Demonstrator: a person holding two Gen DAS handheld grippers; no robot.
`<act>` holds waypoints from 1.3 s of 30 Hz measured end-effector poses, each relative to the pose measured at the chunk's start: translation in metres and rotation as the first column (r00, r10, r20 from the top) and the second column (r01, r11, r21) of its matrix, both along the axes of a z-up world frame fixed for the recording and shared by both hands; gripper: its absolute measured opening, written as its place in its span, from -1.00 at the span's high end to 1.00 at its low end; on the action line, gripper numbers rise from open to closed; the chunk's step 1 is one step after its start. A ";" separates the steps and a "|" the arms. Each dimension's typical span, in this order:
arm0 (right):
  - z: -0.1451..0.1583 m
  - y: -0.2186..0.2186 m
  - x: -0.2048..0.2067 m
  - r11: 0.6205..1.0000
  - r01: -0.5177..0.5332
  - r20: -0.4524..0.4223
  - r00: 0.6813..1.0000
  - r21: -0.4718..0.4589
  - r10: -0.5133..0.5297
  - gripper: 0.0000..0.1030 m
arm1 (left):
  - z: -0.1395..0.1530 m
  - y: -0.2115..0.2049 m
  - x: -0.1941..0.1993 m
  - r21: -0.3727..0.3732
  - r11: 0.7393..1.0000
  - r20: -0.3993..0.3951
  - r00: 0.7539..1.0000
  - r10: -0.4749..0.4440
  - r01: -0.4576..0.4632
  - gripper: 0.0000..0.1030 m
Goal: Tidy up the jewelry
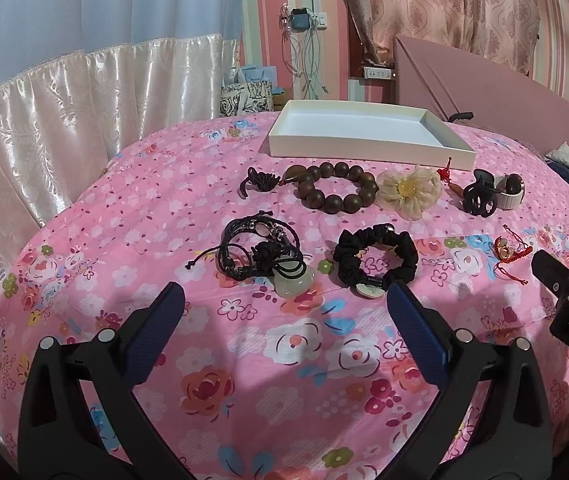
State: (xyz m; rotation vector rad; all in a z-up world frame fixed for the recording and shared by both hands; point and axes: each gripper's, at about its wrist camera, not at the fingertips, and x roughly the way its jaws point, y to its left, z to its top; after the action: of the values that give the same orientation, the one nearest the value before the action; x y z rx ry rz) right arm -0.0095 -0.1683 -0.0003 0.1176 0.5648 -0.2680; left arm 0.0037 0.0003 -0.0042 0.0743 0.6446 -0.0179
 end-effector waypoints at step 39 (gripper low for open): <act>-0.001 -0.001 -0.001 1.000 0.004 0.005 1.000 -0.002 -0.004 -0.96 | -0.003 -0.002 0.001 0.003 1.000 -0.005 1.000 0.000 0.000 -0.94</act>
State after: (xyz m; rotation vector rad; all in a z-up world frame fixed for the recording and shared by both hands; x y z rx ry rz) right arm -0.0105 -0.1693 -0.0009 0.1177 0.5593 -0.2717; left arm 0.0045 -0.0021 -0.0071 0.0771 0.6493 -0.0175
